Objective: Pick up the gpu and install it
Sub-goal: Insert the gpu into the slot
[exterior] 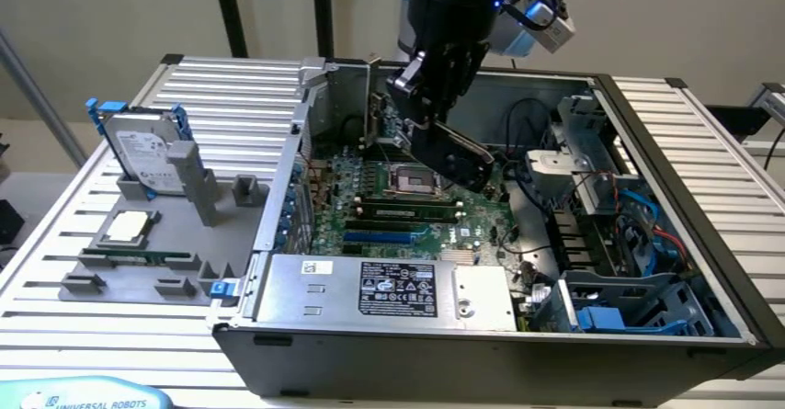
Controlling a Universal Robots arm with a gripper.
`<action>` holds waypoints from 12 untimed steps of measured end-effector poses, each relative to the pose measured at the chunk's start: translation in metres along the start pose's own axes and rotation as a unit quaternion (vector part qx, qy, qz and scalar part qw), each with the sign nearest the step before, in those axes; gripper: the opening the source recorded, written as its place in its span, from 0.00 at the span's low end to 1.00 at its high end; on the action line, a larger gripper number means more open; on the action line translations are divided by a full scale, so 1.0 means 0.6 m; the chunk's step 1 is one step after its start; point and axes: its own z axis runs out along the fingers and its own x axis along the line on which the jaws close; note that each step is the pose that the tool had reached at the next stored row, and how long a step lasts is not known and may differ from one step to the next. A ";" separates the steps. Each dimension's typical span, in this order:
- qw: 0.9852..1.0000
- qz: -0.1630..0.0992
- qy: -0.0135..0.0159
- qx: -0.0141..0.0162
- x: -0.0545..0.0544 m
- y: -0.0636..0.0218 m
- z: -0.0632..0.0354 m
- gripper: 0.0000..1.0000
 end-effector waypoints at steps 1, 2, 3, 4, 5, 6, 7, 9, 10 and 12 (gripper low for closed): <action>1.000 -0.009 0.000 0.000 0.000 0.000 0.001 0.27; 1.000 -0.019 0.000 0.000 0.000 0.000 0.002 0.27; 1.000 -0.027 0.001 0.000 0.000 0.000 0.002 0.27; 0.999 -0.037 0.001 0.000 0.000 0.000 0.003 0.27; 0.999 -0.045 0.001 0.000 0.000 0.000 0.004 0.27; 0.999 -0.055 0.001 0.000 0.000 0.000 0.005 0.27; 0.998 -0.064 0.002 0.001 0.000 0.000 0.006 0.27; 0.997 -0.083 0.002 0.001 0.000 0.000 0.008 0.27; 0.996 -0.091 0.002 0.001 0.000 0.000 0.009 0.27; 0.994 -0.109 0.003 0.001 0.000 0.000 0.011 0.27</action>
